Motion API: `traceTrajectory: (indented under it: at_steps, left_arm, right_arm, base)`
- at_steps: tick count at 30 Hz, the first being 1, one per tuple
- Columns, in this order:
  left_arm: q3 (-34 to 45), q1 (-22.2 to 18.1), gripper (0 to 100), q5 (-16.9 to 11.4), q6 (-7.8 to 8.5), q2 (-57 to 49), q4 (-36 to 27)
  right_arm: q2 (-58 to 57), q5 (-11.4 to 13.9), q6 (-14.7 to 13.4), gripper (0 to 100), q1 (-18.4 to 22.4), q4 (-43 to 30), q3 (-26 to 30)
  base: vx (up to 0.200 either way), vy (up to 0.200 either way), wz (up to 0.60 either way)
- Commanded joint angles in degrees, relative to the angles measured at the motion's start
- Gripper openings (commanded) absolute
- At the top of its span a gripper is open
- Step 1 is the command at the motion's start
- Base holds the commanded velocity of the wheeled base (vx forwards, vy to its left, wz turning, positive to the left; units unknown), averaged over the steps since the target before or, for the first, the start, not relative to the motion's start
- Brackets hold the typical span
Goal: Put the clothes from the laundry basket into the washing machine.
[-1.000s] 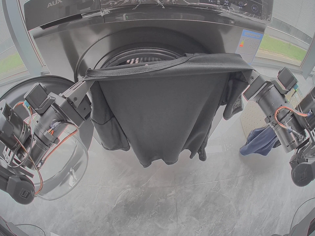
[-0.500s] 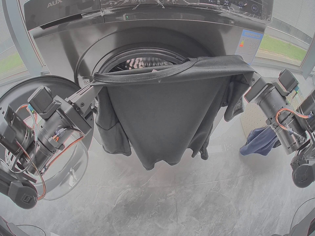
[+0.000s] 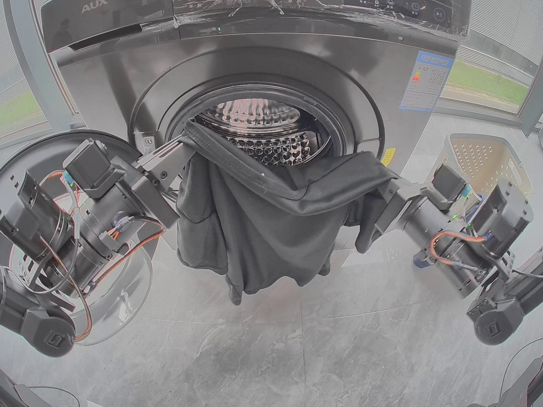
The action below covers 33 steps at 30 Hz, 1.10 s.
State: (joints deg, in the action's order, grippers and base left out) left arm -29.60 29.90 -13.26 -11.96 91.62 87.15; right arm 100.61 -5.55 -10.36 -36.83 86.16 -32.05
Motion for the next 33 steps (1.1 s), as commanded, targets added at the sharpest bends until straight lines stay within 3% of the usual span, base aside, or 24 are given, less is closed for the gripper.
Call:
traceTrajectory:
  at_steps: [1,8,9,17,33]
  left_arm:
    - [-2.31,0.77,0,0.08,0.01,2.33,0.04]
    - [-2.31,0.95,0,0.34,-0.08,2.68,0.56]
    - [-2.13,0.95,0,0.34,-0.08,2.42,0.56]
    - [-2.39,1.74,0,0.34,-0.08,2.24,0.74]
    - [-1.51,4.2,0,0.17,0.01,1.28,1.44]
  right_arm:
    - [6.35,-0.25,-0.1,0,-3.07,0.23,-0.47]
    - [11.72,-0.25,-1.06,0,-6.06,1.55,-1.53]
    - [12.77,-0.25,-1.06,100,-6.24,1.55,-1.88]
    - [19.54,1.15,0.25,100,-6.85,0.94,-1.26]
    - [31.4,3.26,0.69,100,-5.89,0.85,-15.24]
  base:
    - [0.0,0.0,0.0]
    - [0.0,0.0,0.0]
    - [0.0,0.0,0.0]
    - [0.0,0.0,0.0]
    - [0.0,0.0,0.0]
